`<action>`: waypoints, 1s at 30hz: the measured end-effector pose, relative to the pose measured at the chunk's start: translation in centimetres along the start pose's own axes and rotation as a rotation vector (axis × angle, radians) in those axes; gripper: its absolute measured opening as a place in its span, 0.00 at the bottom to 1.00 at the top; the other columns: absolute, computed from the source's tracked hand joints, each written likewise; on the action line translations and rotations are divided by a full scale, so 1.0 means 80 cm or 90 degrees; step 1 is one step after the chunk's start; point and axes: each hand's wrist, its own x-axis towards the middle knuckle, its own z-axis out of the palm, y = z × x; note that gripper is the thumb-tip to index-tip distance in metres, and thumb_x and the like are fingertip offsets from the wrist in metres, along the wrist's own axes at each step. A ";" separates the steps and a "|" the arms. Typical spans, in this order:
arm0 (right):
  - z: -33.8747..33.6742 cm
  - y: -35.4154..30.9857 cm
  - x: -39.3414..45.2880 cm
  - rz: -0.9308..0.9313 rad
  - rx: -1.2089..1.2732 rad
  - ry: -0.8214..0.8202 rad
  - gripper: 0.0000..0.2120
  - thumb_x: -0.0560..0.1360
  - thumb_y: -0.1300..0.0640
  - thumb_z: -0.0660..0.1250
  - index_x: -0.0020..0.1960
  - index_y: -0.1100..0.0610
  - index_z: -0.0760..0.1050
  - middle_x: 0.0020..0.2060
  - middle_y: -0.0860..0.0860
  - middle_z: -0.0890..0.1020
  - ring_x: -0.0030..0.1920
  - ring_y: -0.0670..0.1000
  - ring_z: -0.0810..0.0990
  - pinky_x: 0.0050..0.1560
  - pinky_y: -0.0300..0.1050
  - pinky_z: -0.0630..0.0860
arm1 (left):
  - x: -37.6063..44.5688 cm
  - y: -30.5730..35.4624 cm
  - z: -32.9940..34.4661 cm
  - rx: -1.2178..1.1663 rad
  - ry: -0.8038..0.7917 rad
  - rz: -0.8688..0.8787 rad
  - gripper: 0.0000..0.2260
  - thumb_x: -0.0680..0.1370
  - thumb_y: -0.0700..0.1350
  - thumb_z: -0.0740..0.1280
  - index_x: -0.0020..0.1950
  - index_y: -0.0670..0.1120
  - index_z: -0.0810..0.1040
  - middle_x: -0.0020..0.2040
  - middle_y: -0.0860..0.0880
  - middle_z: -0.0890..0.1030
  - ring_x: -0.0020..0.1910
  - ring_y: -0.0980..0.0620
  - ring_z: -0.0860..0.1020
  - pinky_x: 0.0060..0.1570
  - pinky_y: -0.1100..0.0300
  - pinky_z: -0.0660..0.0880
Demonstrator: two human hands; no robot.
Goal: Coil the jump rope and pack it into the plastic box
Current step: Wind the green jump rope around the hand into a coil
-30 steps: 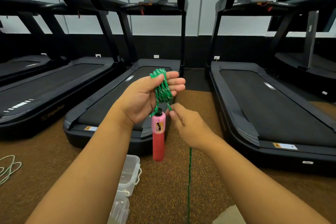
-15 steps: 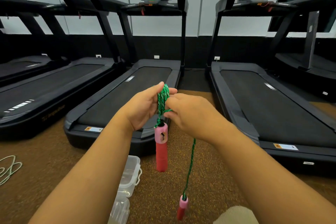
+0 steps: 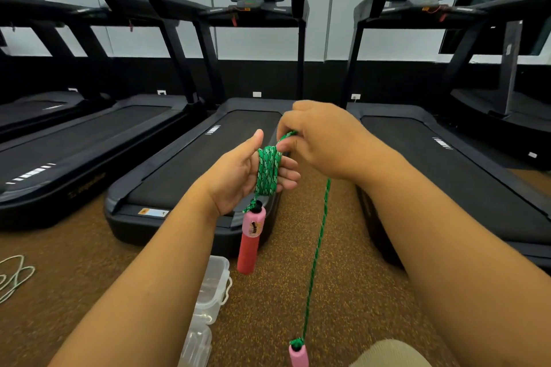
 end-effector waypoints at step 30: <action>0.099 -0.014 -0.047 0.198 0.306 0.037 0.11 0.81 0.55 0.57 0.58 0.57 0.73 0.49 0.56 0.81 0.48 0.55 0.78 0.47 0.49 0.74 | -0.003 0.034 0.014 -0.188 0.011 0.137 0.33 0.80 0.60 0.44 0.65 0.34 0.72 0.61 0.34 0.78 0.59 0.41 0.78 0.58 0.55 0.76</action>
